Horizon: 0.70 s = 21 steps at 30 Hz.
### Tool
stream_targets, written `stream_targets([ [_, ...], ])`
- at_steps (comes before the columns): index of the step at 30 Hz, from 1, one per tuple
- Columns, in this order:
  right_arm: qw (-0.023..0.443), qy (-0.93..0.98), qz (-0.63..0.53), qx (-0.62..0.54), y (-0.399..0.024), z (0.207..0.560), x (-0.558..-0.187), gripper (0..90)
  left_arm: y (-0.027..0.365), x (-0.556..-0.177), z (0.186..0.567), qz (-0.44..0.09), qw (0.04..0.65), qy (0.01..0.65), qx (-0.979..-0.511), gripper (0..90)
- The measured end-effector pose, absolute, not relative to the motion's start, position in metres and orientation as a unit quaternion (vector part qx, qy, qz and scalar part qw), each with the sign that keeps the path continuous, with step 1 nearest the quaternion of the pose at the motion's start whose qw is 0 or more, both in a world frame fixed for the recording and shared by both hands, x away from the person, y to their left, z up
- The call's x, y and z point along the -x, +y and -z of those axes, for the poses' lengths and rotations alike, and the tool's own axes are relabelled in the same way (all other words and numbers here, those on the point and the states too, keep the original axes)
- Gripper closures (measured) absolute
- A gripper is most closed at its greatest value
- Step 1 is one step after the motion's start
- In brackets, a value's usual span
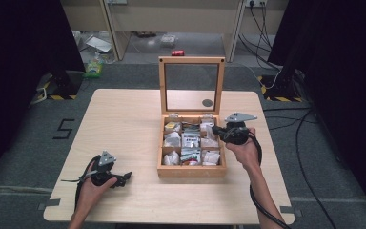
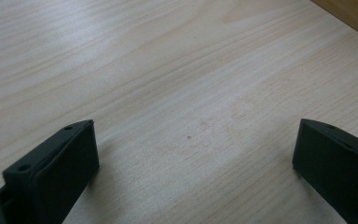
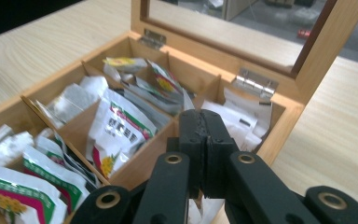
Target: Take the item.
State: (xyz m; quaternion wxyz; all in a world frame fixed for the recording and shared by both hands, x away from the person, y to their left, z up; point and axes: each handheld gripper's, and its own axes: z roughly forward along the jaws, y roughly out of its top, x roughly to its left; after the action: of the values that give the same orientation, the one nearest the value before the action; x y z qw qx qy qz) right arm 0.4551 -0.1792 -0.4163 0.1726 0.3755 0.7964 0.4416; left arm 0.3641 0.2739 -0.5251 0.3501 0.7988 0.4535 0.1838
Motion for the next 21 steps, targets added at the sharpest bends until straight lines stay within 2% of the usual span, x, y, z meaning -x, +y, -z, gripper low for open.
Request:
stream_targets([
  [21,0.185,0.774,-0.472,-0.379,-0.196,0.395,-0.445,88.9,0.274,-0.364,0.525,-0.184,0.349,0.453,-0.799,0.0],
])
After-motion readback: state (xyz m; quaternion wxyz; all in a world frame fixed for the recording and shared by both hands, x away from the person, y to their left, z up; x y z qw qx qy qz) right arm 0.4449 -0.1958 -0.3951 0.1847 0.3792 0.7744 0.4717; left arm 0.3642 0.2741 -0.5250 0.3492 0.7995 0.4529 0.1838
